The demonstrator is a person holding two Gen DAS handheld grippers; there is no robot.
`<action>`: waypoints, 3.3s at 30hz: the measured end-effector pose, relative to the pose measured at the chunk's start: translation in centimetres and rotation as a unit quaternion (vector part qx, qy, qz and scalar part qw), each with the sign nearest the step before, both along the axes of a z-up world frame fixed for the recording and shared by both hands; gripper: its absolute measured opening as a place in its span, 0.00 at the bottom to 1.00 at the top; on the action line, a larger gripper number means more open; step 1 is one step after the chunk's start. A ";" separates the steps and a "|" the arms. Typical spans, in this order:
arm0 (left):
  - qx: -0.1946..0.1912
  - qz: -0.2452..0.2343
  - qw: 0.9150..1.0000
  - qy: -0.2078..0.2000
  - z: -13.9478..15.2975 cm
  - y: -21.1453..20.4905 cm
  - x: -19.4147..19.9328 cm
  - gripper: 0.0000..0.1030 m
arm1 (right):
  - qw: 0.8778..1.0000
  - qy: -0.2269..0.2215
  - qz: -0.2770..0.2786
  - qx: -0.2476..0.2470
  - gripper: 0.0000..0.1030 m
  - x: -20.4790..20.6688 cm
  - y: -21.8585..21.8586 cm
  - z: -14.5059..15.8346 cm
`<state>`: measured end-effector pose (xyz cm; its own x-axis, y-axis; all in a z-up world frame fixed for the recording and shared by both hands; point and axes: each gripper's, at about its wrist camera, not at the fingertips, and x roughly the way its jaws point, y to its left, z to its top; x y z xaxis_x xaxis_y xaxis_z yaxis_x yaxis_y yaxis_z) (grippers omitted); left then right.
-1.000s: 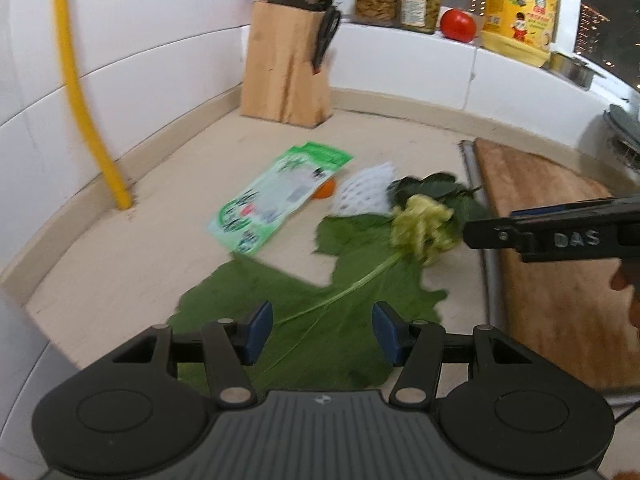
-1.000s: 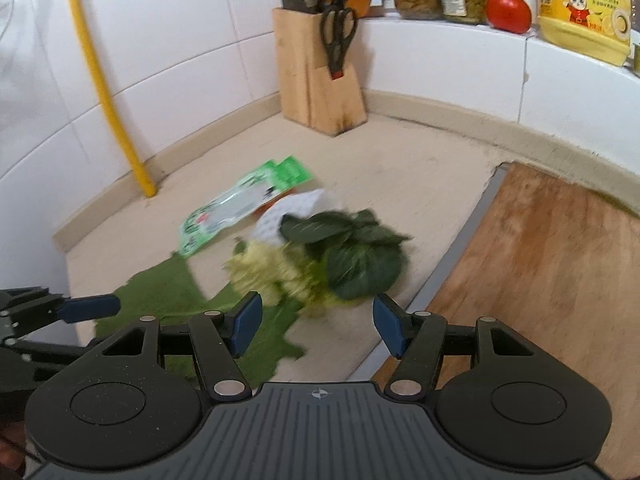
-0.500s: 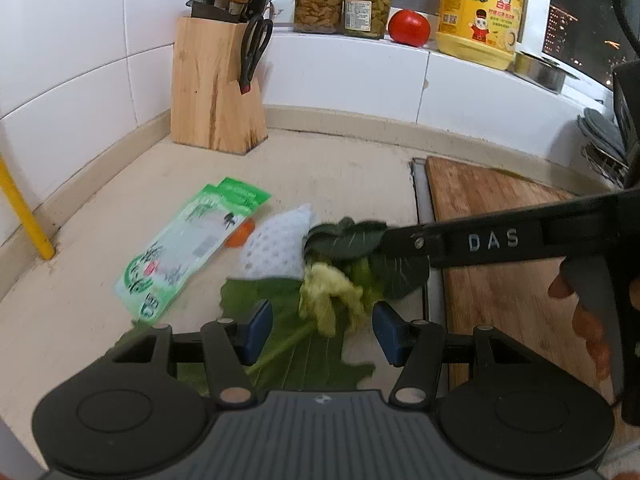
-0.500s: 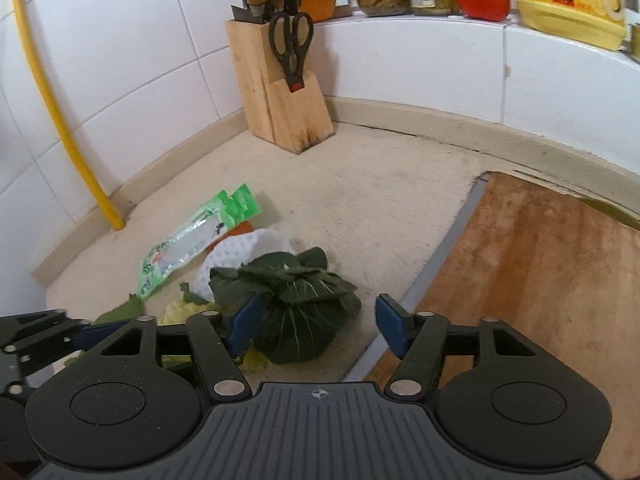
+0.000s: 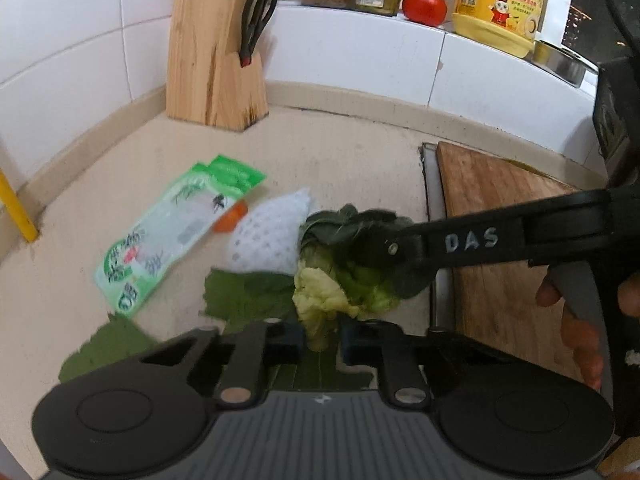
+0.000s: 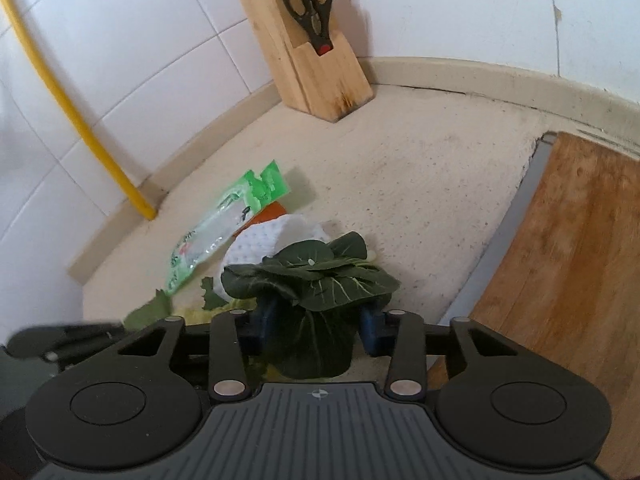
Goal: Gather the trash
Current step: 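Grasp the pale cabbage leaves with the left tool while the right tool grasps the bok choy, then lift the cabbage leaves and bok choy off the pile with both tools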
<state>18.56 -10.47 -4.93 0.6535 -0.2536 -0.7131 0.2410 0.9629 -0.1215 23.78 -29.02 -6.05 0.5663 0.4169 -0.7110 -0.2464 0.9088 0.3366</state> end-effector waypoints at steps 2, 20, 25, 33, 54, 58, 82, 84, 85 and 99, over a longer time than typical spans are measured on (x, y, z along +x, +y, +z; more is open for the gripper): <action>-0.009 0.005 1.000 -0.001 0.2 0.5 -0.3 0.05 | 1.000 0.001 -0.004 0.004 0.43 -0.2 -0.2 0.1; -0.002 0.005 0.999 -0.033 1.2 1.0 -1.7 0.45 | 0.999 -0.011 -0.034 0.038 0.40 -3.2 -2.4 2.4; 0.027 -0.004 0.999 -0.031 0.6 -1.0 0.5 0.44 | 0.999 -0.009 -0.041 0.032 0.40 -3.3 -2.8 2.1; 0.013 -0.026 0.999 0.019 0.1 -1.1 0.7 0.05 | 0.997 -0.017 -0.063 0.042 0.40 -3.2 -4.3 2.6; 0.024 -0.064 0.998 -0.007 1.5 1.3 -6.8 0.35 | 0.999 -0.007 -0.047 0.020 0.40 -4.7 -2.8 2.1; 0.029 -0.079 0.996 -0.036 2.2 1.2 -6.9 0.60 | 0.999 -0.003 -0.046 0.013 0.40 -4.6 -2.7 1.7; 0.054 -0.081 0.994 0.044 -1.1 -1.3 -2.4 0.07 | 0.999 0.006 -0.009 -0.033 0.50 -2.4 -0.4 -0.2; 0.041 -0.073 0.996 0.042 -0.7 -0.9 -2.4 0.07 | 1.000 0.006 -0.013 -0.026 0.49 -2.4 -0.7 -0.1; 0.033 -0.066 0.997 0.039 -0.4 -0.6 -2.3 0.06 | 1.000 0.005 -0.014 -0.022 0.49 -2.5 -0.8 0.0; -0.038 -0.025 0.999 -0.012 4.0 2.7 -2.1 0.06 | 0.997 -0.048 -0.047 0.024 0.48 -4.2 -2.6 4.3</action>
<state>16.42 -7.80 -0.93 0.6551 -0.3394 -0.6750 0.2926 0.9377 -0.1876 19.60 -31.60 -1.72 0.6687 0.3913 -0.6323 -0.1949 0.9129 0.3588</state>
